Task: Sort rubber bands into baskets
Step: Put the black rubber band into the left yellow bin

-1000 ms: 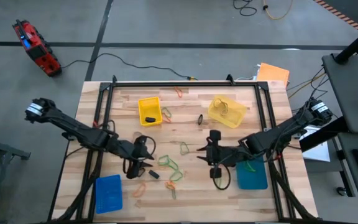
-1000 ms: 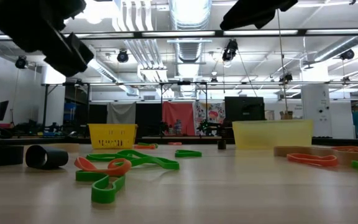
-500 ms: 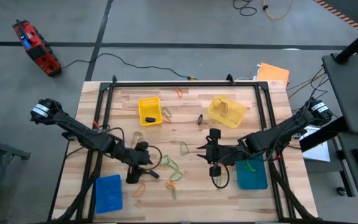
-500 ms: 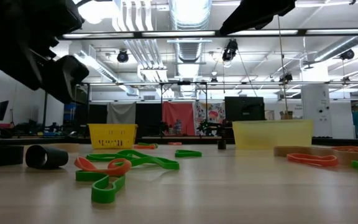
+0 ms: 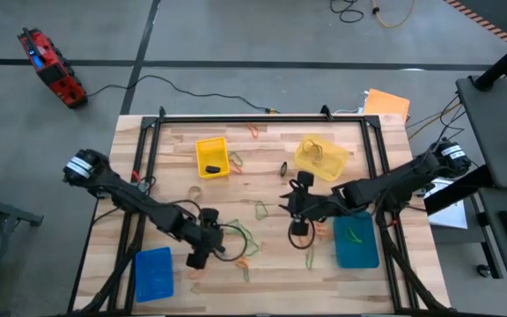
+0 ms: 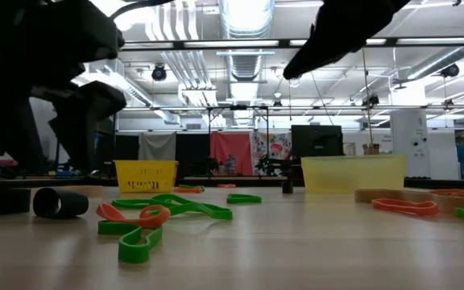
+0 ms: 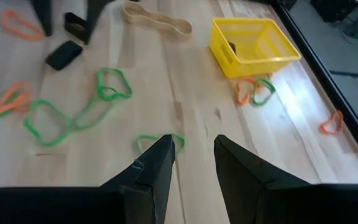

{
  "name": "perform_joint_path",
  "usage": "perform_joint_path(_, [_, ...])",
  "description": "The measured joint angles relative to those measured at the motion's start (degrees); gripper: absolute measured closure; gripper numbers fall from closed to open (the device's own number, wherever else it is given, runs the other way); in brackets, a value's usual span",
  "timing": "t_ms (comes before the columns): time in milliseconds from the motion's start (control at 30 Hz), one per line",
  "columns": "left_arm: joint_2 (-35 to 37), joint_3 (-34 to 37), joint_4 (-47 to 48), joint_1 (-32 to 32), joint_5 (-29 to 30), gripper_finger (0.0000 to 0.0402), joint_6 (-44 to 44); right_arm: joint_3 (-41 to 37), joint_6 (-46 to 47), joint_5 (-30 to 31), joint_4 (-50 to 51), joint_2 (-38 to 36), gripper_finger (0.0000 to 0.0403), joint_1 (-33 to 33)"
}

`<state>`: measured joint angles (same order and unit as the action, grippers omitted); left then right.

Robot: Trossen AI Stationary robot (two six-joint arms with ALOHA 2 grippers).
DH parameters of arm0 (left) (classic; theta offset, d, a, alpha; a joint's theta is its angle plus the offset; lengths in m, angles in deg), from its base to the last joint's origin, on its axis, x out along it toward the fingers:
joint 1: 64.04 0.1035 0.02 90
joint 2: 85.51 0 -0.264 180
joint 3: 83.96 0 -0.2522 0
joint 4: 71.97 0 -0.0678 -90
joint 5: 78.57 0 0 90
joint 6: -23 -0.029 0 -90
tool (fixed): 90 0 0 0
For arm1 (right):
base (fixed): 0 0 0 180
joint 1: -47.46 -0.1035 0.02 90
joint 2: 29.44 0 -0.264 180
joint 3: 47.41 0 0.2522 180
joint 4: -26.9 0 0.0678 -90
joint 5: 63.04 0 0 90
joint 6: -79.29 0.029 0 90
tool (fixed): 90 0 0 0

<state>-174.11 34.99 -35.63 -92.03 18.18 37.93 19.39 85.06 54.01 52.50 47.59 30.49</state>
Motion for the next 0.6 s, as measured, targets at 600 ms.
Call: perform_joint_path(600, [-5.45,-1.33,-1.12,-0.04,-1.86,0.0227,-1.14,-0.73,0.28,-0.11,-0.11,0.00,0.0291,1.52])
